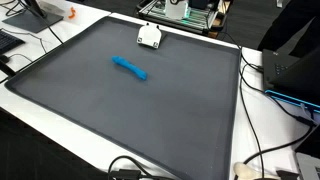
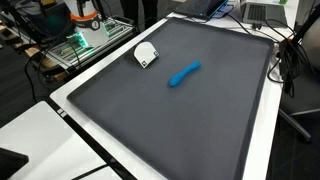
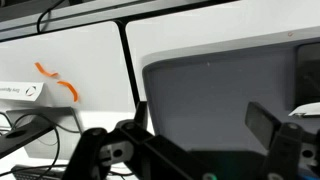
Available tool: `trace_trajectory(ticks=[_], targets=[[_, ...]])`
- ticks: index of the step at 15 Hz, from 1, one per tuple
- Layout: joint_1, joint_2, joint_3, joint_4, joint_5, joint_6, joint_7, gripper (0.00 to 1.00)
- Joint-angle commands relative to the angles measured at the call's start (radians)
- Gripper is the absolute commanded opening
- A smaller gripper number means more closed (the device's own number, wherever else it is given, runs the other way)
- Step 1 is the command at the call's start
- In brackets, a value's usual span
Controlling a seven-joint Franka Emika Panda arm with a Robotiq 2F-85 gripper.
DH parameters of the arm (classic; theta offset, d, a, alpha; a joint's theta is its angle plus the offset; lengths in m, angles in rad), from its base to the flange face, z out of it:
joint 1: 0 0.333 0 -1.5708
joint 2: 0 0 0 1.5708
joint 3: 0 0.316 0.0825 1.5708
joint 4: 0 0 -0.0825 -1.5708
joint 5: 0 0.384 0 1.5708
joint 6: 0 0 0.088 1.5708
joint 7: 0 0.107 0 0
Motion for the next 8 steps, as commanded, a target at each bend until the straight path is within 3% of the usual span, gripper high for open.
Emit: trace_trajectory(ticks=[1,8], targets=[[0.015,0.001,-0.013,-0.007,-0.009,-0.007,0.008,1.00],[0.015,0.010,-0.013,-0.021,-0.009,-0.007,0.008,1.00]])
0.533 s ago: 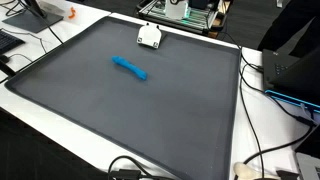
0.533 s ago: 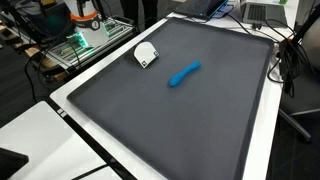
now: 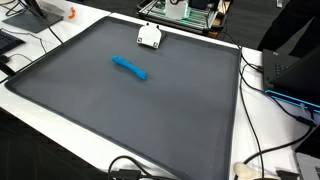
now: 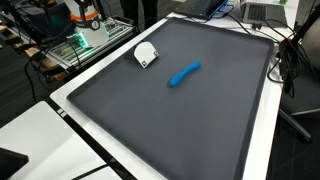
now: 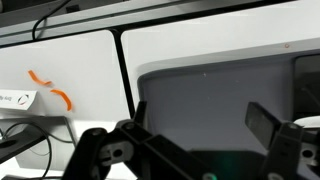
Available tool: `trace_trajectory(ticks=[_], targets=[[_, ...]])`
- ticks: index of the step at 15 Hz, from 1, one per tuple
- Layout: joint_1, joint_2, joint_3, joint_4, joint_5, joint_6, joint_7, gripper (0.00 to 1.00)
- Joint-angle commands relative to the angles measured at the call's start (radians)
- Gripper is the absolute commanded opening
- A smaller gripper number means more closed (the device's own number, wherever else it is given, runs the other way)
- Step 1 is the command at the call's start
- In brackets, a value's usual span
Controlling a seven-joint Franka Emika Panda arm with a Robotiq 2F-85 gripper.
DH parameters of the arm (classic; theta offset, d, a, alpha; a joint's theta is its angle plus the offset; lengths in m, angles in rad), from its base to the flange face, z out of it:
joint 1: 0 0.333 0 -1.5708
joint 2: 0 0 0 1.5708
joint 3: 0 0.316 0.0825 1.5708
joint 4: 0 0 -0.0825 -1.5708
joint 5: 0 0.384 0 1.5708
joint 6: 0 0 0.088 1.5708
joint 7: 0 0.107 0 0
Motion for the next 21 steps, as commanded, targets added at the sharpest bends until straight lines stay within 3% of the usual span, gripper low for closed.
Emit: trace_trajectory(ticks=[1,10,21], targets=[[0.025,0.004,-0.004,0.012,0.033,-0.052,0.036,1.00],[0.126,0.031,0.039,0.027,0.399,-0.181,0.299,1.00],[0.129,0.198,0.142,0.031,0.735,0.020,0.750,1.00]])
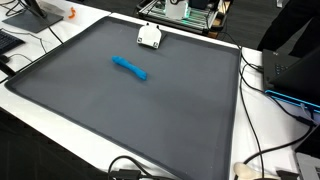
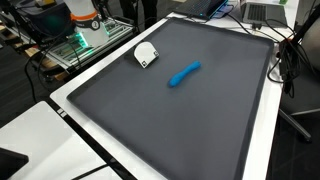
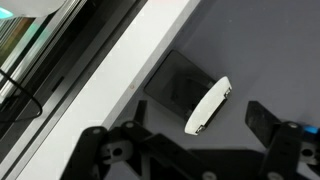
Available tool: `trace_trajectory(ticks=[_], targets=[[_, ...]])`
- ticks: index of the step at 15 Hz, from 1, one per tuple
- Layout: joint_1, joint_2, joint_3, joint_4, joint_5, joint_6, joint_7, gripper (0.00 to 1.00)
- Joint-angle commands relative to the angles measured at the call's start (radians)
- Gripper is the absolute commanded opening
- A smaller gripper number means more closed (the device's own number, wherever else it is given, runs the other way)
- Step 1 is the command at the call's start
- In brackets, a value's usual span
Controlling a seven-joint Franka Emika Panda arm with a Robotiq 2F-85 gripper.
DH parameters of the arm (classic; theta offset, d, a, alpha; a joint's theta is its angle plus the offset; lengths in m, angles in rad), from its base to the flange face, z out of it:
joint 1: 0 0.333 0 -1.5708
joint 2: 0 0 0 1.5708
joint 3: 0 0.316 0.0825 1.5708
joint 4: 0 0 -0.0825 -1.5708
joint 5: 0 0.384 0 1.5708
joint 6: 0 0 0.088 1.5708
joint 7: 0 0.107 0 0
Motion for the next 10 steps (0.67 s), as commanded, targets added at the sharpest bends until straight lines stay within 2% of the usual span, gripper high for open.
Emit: trace_trajectory(ticks=[1,6,10], targets=[[0.009,0.088,0.022,0.001,0.095,0.093,0.136,1.00],[0.039,0.200,0.010,0.001,0.174,0.219,0.201,1.00],[0.065,0.292,-0.002,0.000,0.227,0.310,0.201,1.00]])
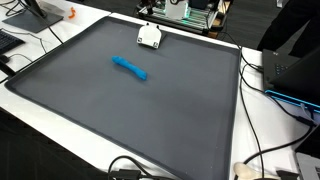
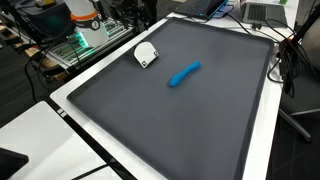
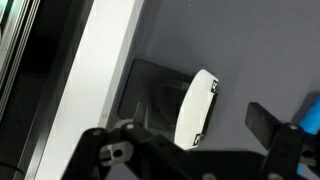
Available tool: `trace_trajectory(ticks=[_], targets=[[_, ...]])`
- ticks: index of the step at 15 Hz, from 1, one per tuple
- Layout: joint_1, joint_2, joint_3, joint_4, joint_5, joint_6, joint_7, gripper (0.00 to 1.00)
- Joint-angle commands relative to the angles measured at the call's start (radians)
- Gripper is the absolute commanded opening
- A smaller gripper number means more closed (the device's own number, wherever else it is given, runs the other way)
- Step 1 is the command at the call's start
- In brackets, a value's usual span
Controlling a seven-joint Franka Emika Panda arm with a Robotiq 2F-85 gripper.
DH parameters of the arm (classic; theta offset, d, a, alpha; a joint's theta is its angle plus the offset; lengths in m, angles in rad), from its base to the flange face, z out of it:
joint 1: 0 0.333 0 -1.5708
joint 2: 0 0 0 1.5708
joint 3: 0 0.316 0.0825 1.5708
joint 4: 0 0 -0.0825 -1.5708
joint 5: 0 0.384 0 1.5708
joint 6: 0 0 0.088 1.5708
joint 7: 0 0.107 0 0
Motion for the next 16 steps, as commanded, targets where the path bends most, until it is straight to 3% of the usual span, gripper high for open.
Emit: trace_trajectory(ticks=[1,7,16], targets=[[0.039,0.093,-0.025,0.000,0.061,0.089,-0.008,1.00],[0.074,0.217,-0.041,0.000,0.121,0.232,-0.046,1.00],[0.092,0.291,-0.058,0.002,0.269,0.263,-0.147,1.00]])
